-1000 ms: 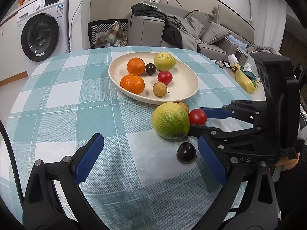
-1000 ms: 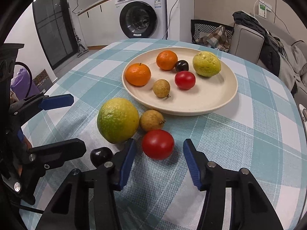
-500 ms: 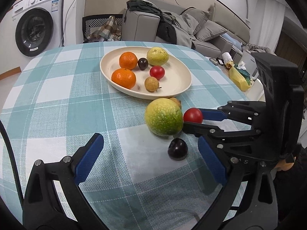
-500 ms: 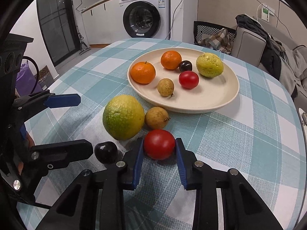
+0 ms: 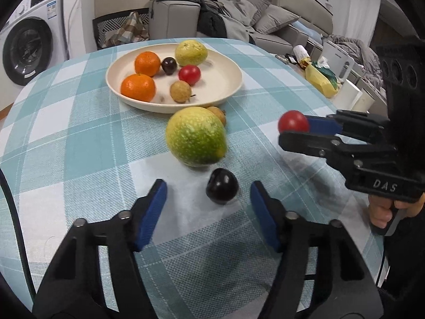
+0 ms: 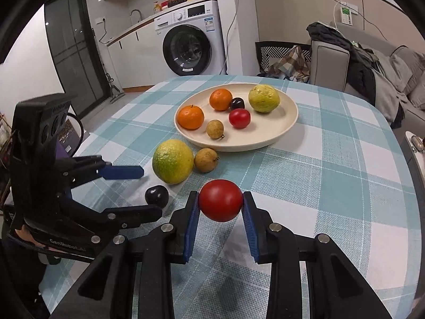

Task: Organize fruits
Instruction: 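Close the right gripper on the second red tomato while the left gripper grasps a dark plum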

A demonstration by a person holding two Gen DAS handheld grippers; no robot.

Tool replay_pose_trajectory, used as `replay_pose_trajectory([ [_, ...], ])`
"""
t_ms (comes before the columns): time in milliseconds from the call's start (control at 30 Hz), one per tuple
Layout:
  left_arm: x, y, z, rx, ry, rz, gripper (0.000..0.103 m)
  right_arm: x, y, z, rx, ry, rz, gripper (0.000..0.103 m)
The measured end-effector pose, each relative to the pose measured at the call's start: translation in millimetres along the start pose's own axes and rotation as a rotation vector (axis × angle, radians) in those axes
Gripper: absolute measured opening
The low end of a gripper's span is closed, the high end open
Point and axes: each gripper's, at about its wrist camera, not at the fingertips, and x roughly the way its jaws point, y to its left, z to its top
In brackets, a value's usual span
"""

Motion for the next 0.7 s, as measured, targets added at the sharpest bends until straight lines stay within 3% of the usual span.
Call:
replay_pose_trajectory([
  [267,0.8,-8.8,-2.1,0.04,0.008,-0.036,0.025,0.8,1.4,-0.6,0.001,0.006,0.012,0.033],
  [700,-4.1,-8.2,-1.3,0.042,-0.015,-0.05,0.022,0.9,0.1,-0.7,0.002,0.001,0.014,0.033],
])
